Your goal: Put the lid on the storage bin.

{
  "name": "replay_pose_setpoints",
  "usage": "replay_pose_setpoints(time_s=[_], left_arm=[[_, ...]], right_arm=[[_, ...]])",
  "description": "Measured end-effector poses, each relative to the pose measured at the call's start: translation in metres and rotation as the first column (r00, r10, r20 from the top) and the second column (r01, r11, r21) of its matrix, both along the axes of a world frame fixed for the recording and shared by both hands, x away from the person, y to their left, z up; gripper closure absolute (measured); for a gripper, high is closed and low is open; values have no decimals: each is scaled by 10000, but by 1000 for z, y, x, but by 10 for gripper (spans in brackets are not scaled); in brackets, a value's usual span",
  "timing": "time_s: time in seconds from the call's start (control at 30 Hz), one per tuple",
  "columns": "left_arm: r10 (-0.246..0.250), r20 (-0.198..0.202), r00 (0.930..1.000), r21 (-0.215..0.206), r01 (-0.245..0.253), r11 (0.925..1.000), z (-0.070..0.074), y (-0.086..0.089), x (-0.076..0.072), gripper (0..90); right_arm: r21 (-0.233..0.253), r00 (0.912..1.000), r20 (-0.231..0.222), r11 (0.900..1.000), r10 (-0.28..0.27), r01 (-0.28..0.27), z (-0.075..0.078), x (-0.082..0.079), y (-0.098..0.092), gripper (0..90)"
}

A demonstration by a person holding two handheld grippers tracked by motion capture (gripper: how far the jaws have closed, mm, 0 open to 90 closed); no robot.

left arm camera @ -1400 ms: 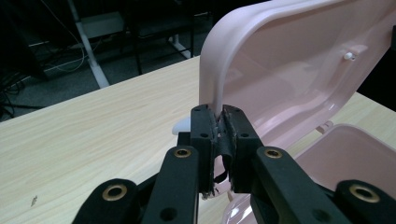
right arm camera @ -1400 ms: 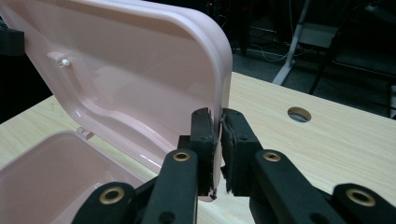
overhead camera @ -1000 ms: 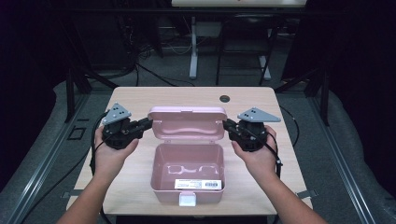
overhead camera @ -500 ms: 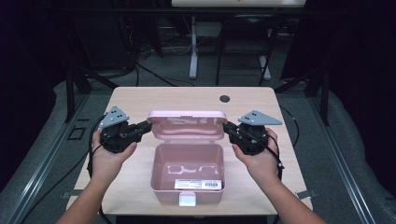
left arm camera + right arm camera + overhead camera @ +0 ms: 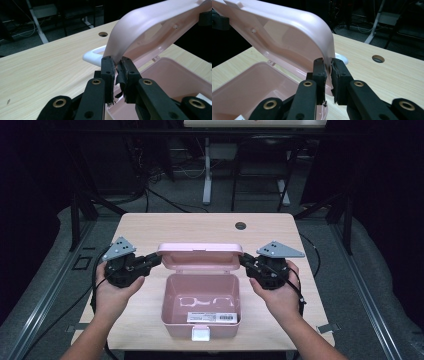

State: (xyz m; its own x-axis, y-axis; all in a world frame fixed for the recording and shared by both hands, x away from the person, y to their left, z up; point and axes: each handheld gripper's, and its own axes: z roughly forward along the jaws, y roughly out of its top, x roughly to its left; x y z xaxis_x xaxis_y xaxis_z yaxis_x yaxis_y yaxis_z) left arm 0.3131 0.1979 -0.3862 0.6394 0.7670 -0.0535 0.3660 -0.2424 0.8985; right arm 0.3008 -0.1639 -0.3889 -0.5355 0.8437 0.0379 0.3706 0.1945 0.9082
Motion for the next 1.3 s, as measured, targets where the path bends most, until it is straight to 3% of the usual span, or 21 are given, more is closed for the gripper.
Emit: replay_pose_setpoints(time_s=[0.97, 1.3], left_arm=[[-30, 461, 9989, 203, 20, 9998, 16, -1, -19, 790], [-88, 412, 9991, 177, 80, 9998, 14, 0, -22, 786]], right_arm=[[212, 9992, 174, 9991, 354, -357, 7, -16, -3, 793], [288, 9989, 186, 9986, 434, -439, 8, -20, -4, 790]])
